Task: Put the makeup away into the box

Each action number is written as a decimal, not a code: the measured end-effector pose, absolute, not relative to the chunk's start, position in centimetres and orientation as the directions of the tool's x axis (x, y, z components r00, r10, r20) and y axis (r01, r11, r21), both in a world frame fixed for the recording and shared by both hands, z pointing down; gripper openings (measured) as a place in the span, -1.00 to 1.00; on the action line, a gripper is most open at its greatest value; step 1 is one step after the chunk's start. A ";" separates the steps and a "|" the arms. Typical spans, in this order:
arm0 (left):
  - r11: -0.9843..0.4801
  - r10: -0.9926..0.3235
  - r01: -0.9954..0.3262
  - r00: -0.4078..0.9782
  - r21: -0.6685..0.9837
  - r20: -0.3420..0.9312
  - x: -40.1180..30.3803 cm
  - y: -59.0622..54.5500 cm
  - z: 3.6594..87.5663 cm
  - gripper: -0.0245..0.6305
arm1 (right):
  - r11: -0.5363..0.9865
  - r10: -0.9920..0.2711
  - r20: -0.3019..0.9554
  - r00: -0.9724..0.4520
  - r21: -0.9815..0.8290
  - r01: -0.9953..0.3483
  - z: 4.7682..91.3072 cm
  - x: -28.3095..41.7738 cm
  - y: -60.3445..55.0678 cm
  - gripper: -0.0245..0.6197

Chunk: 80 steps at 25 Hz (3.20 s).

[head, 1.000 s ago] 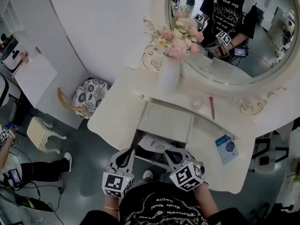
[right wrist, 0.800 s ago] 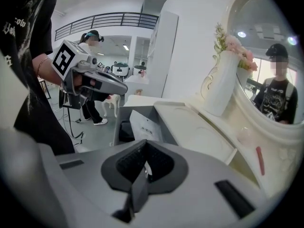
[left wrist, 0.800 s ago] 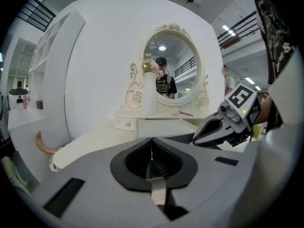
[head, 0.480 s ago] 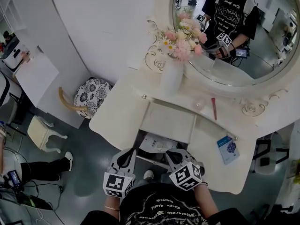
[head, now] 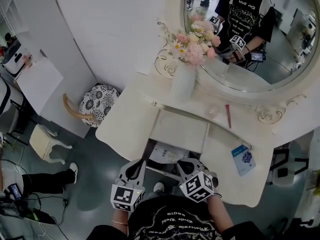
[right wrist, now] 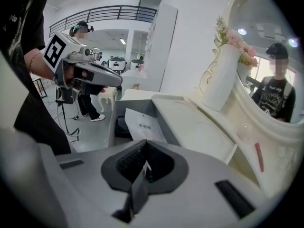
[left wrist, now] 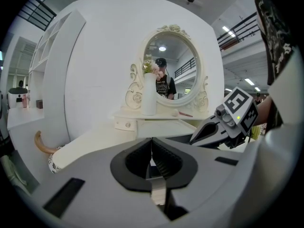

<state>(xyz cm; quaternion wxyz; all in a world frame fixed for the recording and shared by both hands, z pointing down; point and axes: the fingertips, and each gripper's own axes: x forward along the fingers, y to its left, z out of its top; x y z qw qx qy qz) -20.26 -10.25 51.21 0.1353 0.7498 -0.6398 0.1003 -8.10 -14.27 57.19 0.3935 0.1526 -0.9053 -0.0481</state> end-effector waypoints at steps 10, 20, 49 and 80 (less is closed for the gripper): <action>-0.122 -0.940 -0.987 0.149 0.106 0.308 -20.4 -10.3 50.6 -0.87 | 0.971 -0.234 0.723 -0.650 0.137 -0.198 57.4 -8.2 -13.9 -0.89; -0.130 -0.934 -0.986 0.156 0.101 0.322 -20.0 -9.9 51.1 -0.87 | 0.979 -0.197 0.730 -0.655 0.111 -0.170 57.6 -8.3 -13.0 -0.59; -0.212 -0.923 -0.973 0.231 0.092 0.307 -18.2 -11.0 50.5 -0.88 | 0.916 -0.303 0.555 -0.775 -0.053 -0.397 54.0 -7.1 -14.3 -0.16; -0.409 -0.865 -0.909 0.415 0.083 0.281 -12.6 -13.4 50.2 -0.88 | 0.739 -0.587 0.471 -0.659 -0.021 -0.673 52.0 1.4 -16.4 -0.29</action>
